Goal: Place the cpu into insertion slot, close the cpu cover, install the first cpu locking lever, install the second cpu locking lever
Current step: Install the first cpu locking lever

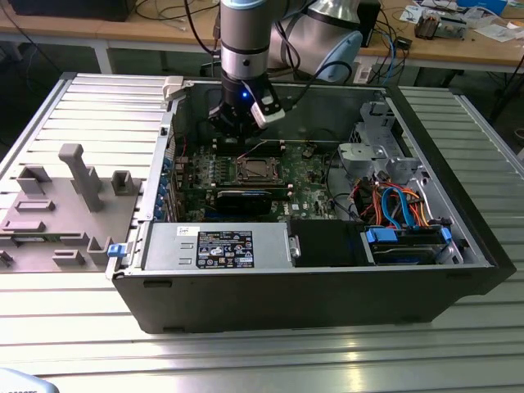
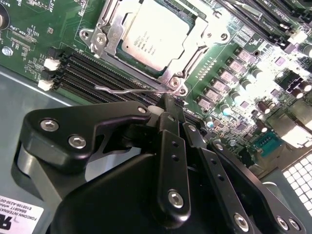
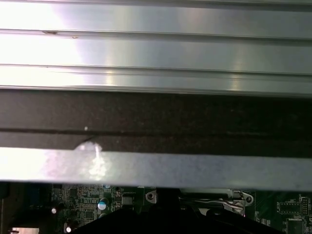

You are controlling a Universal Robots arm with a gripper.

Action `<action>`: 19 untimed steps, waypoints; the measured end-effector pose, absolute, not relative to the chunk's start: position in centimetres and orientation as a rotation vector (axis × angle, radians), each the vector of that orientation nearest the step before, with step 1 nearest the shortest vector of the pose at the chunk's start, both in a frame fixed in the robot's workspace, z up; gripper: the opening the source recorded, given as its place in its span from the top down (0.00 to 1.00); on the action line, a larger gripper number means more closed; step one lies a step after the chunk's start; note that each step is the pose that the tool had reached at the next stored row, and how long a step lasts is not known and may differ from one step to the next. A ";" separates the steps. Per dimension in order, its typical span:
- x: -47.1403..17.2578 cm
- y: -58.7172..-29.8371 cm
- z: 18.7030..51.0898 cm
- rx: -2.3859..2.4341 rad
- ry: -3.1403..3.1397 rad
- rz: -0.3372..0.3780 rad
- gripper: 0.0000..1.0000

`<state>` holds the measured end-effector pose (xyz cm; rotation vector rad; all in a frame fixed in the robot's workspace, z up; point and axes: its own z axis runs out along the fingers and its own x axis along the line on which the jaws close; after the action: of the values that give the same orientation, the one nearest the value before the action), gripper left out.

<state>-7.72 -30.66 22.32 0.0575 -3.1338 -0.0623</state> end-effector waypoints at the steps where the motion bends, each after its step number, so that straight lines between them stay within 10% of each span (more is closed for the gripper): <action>1: -7.7 -30.7 22.3 0.057 -3.134 -0.062 0.89; 19: -7.7 -30.7 21.5 0.057 -3.134 -0.061 0.89</action>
<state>-7.72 -30.65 21.46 0.0573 -3.1339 -0.0606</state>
